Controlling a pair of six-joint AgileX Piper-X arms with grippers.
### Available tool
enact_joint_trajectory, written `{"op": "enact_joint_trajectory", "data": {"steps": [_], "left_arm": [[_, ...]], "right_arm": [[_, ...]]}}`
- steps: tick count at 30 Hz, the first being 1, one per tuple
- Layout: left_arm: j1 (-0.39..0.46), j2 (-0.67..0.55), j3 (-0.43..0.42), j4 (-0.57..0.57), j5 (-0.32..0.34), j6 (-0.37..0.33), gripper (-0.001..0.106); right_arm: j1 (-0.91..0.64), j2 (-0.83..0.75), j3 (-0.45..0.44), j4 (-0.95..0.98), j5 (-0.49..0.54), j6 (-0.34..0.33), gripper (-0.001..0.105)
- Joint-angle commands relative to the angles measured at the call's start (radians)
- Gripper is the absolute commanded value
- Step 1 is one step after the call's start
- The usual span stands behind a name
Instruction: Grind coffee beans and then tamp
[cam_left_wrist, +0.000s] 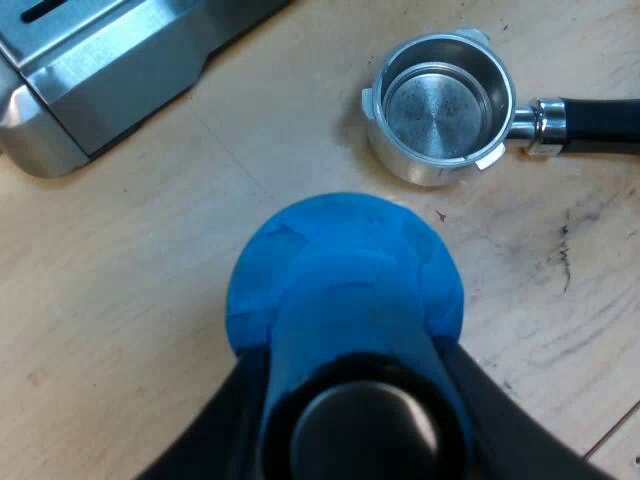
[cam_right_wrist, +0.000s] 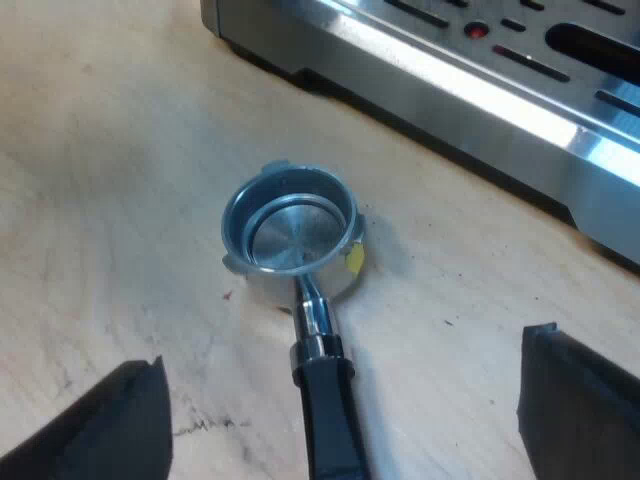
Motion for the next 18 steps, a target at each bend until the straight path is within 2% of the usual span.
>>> {"op": "enact_joint_trajectory", "data": {"steps": [1, 6, 12, 13, 18], "left_arm": [[-0.029, -0.002, -0.002, -0.009, 0.005, -0.008, 0.0], [-0.071, -0.002, -0.002, -0.011, 0.005, -0.008, 0.0], [-0.073, 0.006, -0.002, -0.037, 0.007, -0.008, 0.0], [-0.073, 0.015, -0.002, -0.037, 0.016, -0.008, 0.0], [-0.073, 0.074, -0.002, -0.055, 0.054, -0.008, 0.0]], "right_arm": [[0.002, -0.006, 0.019, -0.063, 0.005, -0.056, 0.072], [0.002, -0.005, 0.06, -0.135, -0.003, -0.067, 0.072], [0.002, -0.005, 0.113, -0.22, -0.021, -0.106, 0.072], [0.002, -0.005, 0.13, -0.24, -0.059, -0.112, 0.072], [0.002, -0.005, 0.132, -0.235, -0.07, -0.137, 0.072]]}}
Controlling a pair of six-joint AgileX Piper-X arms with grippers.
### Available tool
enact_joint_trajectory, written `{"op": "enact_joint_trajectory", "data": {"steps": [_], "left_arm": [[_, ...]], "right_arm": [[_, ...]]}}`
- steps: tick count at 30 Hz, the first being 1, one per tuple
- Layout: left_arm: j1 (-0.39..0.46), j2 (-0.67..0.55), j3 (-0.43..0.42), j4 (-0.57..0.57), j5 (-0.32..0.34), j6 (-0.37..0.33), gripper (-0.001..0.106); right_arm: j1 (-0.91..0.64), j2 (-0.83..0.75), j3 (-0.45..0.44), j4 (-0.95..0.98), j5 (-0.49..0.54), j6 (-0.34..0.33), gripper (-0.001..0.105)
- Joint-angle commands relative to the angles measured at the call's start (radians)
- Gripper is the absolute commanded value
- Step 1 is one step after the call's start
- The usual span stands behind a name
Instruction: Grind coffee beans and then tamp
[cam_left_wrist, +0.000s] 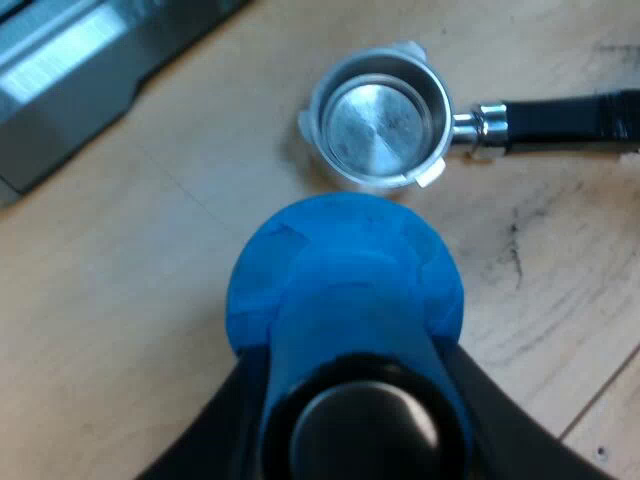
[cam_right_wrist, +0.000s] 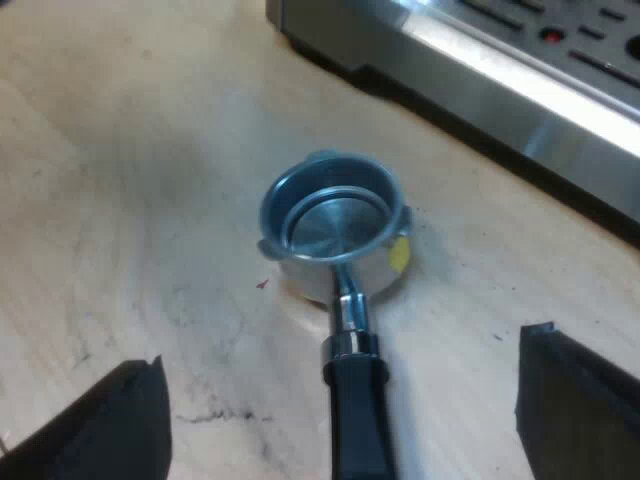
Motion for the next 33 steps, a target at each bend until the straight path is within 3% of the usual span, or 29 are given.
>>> {"op": "enact_joint_trajectory", "data": {"steps": [1, 11, 26, 33], "left_arm": [[-0.003, 0.049, -0.002, -0.032, 0.034, -0.007, 0.0], [-0.077, 0.166, -0.042, -0.078, 0.034, 0.017, 0.0], [-0.098, 0.388, -0.235, -0.099, 0.031, 0.066, 0.0], [-0.173, 0.455, -0.245, -0.099, -0.026, 0.088, 0.0]], "right_arm": [[0.002, -0.002, -0.001, -0.02, -0.009, -0.048, 0.072], [0.002, -0.002, -0.001, -0.021, -0.025, -0.049, 0.072], [0.002, -0.002, -0.001, -0.021, -0.025, -0.046, 0.072], [0.002, -0.002, -0.001, -0.021, -0.025, -0.046, 0.072]]}}
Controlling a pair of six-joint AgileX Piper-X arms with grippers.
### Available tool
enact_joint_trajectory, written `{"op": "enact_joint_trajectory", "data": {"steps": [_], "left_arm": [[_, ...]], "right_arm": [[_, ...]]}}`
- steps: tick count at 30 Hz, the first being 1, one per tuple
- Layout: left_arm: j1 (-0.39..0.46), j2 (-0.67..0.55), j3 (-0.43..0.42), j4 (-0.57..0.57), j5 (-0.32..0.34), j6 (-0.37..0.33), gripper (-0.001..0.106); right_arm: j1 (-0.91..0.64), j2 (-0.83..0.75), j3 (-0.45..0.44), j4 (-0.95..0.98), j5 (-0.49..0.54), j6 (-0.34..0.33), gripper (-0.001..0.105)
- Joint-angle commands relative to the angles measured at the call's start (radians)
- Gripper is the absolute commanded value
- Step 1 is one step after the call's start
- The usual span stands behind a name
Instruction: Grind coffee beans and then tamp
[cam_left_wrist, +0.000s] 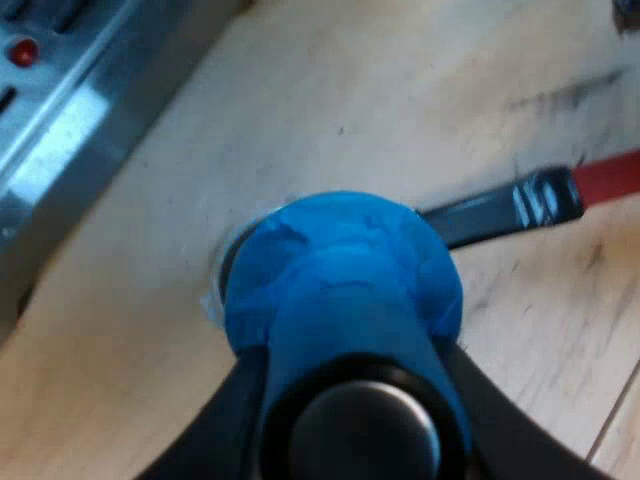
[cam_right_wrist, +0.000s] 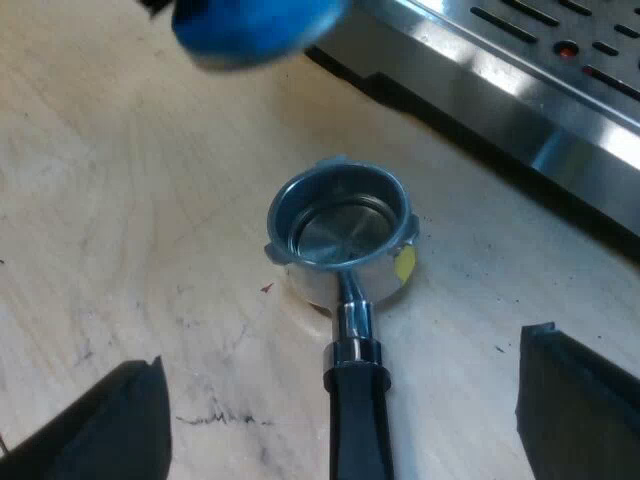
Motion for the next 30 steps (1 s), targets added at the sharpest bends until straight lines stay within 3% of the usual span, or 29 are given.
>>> {"op": "enact_joint_trajectory", "data": {"steps": [1, 7, 30], "left_arm": [[-0.024, 0.041, -0.008, -0.005, -0.034, 0.013, 0.0], [-0.024, 0.097, -0.008, -0.005, -0.044, 0.044, 0.0], [-0.024, 0.237, -0.008, -0.071, -0.053, 0.051, 0.0]], "right_arm": [[0.002, -0.002, -0.001, -0.013, -0.01, -0.014, 0.072], [0.002, -0.002, -0.001, -0.013, -0.01, -0.014, 0.072], [0.002, -0.002, -0.001, -0.011, -0.01, -0.014, 0.072]]}}
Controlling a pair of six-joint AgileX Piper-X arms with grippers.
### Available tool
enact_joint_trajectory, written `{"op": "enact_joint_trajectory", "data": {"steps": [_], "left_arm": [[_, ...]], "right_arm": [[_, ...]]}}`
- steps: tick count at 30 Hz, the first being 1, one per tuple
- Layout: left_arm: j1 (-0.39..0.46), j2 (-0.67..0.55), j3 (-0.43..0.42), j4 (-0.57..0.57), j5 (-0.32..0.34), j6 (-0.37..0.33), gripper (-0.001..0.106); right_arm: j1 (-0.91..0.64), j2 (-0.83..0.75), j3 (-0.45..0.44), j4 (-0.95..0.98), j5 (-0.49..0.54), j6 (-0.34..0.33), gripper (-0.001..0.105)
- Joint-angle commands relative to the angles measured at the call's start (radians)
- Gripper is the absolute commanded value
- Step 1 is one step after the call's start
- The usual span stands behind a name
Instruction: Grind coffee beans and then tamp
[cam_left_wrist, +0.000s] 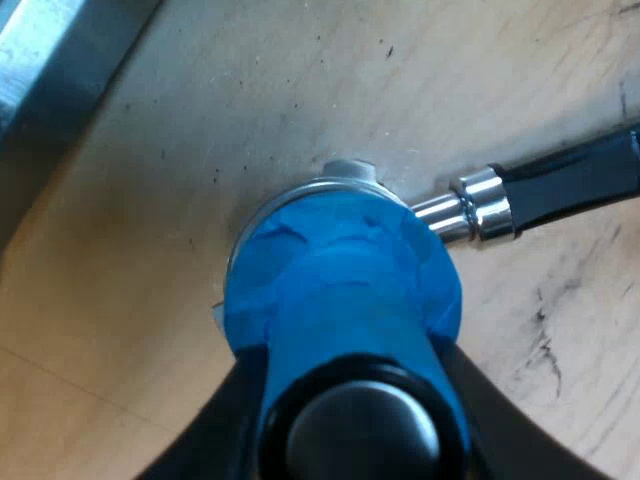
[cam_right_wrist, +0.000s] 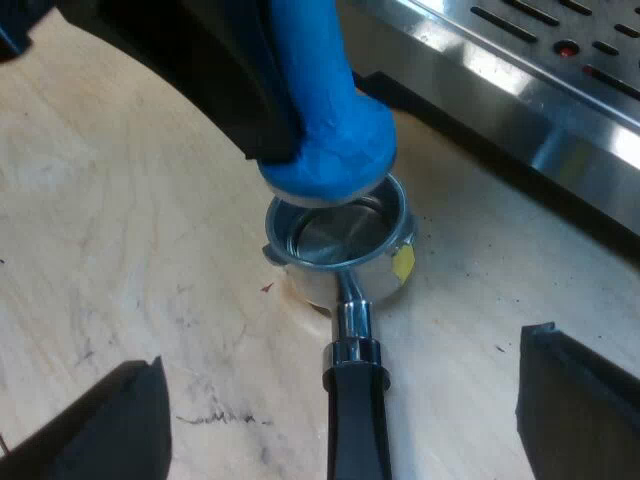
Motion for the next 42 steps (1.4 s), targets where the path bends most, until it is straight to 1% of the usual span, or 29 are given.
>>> {"op": "enact_joint_trajectory", "data": {"steps": [1, 16, 24, 32, 42], "left_arm": [[-0.005, 0.011, -0.008, -0.012, -0.01, 0.007, 0.0], [-0.005, 0.088, -0.008, -0.035, -0.005, 0.007, 0.0], [-0.005, 0.099, -0.008, -0.047, -0.005, 0.007, 0.0], [-0.005, 0.14, -0.008, -0.05, 0.001, 0.007, 0.0], [-0.01, 0.15, -0.005, -0.056, -0.005, 0.007, 0.0]], "right_arm": [[0.002, -0.002, -0.001, -0.011, -0.009, -0.014, 0.072], [0.002, -0.002, -0.001, -0.007, -0.009, -0.014, 0.072], [0.002, -0.002, -0.001, -0.007, -0.007, -0.014, 0.072], [0.002, -0.002, -0.001, -0.007, -0.007, -0.014, 0.072], [0.002, -0.002, -0.001, -0.007, -0.001, -0.014, 0.072]]}}
